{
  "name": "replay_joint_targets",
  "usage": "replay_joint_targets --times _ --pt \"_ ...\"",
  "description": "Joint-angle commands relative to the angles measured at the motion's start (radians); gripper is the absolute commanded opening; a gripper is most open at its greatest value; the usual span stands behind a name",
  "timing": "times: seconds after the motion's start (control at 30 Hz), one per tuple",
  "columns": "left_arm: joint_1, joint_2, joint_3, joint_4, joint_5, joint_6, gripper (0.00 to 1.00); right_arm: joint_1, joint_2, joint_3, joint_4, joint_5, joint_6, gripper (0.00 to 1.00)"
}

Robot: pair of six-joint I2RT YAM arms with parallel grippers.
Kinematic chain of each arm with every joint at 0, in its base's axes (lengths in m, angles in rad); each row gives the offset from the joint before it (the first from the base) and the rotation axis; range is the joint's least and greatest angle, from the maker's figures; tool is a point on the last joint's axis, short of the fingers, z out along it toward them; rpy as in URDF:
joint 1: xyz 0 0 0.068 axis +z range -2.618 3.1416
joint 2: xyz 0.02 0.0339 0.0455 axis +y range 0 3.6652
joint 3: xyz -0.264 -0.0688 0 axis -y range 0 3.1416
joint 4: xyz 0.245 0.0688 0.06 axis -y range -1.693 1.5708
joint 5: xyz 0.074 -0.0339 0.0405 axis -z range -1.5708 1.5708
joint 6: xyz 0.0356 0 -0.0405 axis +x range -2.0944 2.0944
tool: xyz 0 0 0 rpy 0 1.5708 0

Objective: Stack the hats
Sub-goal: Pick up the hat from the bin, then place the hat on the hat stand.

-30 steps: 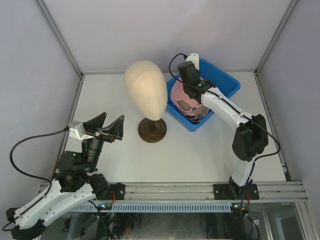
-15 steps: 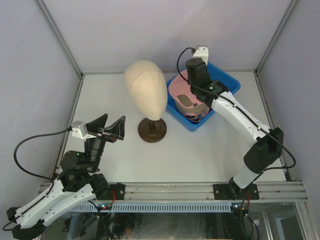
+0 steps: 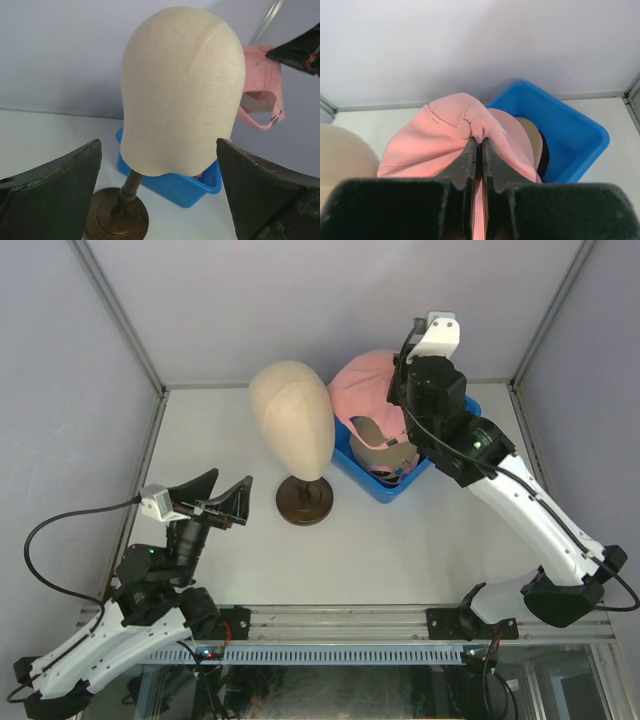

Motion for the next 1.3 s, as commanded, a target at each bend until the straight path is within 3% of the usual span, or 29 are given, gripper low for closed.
replay_joint_targets --times 0.0,0.2,0.37,0.57,1.0,1.27 --pt "-0.005 0.018 0.060 -0.001 0.108 0.017 1.00 0.085 -0.048 0.128 -0.015 0.103 0.003 0.00" --pt "-0.005 0.047 0.110 -0.004 0.195 0.031 1.00 0.266 -0.029 0.248 0.006 0.259 -0.075 0.00" --pt "-0.005 0.103 0.155 0.008 0.267 0.033 1.00 0.400 0.011 0.305 0.151 0.413 -0.224 0.00" --pt "-0.005 0.205 0.223 0.037 0.357 0.035 1.00 0.496 0.092 0.368 0.285 0.482 -0.330 0.00" --pt "0.001 0.345 0.345 0.095 0.385 0.009 1.00 0.548 0.272 0.543 0.359 0.535 -0.399 0.00" --pt "0.071 0.439 0.385 0.129 0.454 -0.071 1.00 0.554 0.289 0.569 0.395 0.546 -0.398 0.00"
